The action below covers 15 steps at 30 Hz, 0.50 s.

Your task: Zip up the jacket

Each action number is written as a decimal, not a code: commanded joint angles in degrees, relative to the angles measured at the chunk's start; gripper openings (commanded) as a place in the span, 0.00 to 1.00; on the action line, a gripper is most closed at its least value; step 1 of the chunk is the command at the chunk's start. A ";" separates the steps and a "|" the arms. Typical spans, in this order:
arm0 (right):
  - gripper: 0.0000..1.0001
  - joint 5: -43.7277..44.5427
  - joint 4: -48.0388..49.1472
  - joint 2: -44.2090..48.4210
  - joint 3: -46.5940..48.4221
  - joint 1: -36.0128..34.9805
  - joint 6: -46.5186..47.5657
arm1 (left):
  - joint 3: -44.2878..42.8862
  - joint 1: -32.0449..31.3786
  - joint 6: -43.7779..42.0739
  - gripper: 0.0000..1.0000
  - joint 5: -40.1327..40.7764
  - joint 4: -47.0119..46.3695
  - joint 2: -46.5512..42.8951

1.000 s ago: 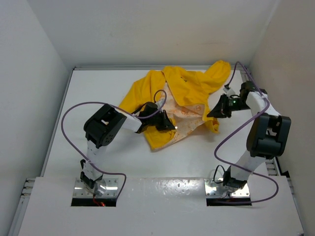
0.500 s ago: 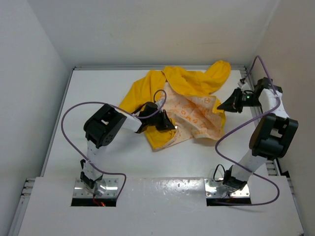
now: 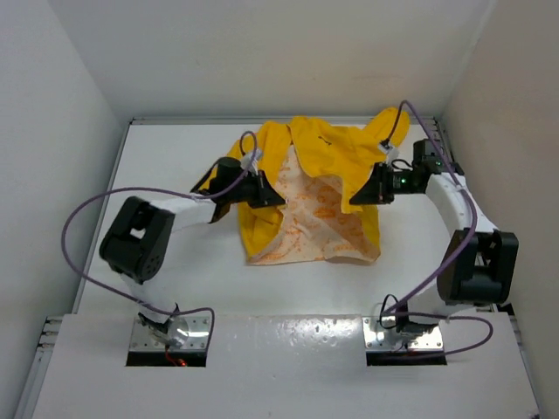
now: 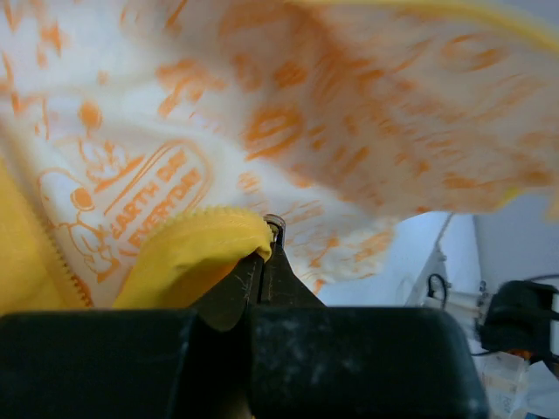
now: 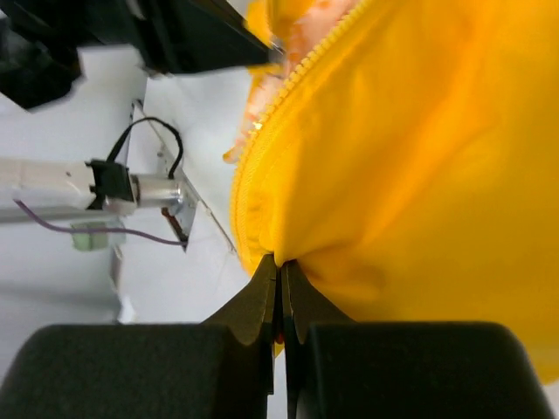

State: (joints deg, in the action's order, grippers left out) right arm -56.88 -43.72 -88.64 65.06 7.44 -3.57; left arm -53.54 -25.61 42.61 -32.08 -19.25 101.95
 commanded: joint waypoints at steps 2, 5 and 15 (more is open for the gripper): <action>0.00 -5.61 18.03 5.49 -5.54 -4.79 -4.50 | 1.33 0.91 -9.11 0.00 -9.33 3.48 -13.95; 0.00 -2.36 23.65 9.44 -9.06 -8.92 -7.92 | 6.58 -1.90 -10.79 0.00 -7.92 2.65 -22.28; 0.00 27.61 10.25 16.21 -18.99 -22.46 3.05 | 14.25 -4.80 -13.77 0.00 5.69 10.70 -32.34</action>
State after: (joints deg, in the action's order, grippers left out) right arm -39.07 -27.92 -73.45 48.07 -13.04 -5.45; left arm -38.87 -30.65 32.60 -31.14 -11.55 73.12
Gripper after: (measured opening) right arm 0.009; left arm 0.010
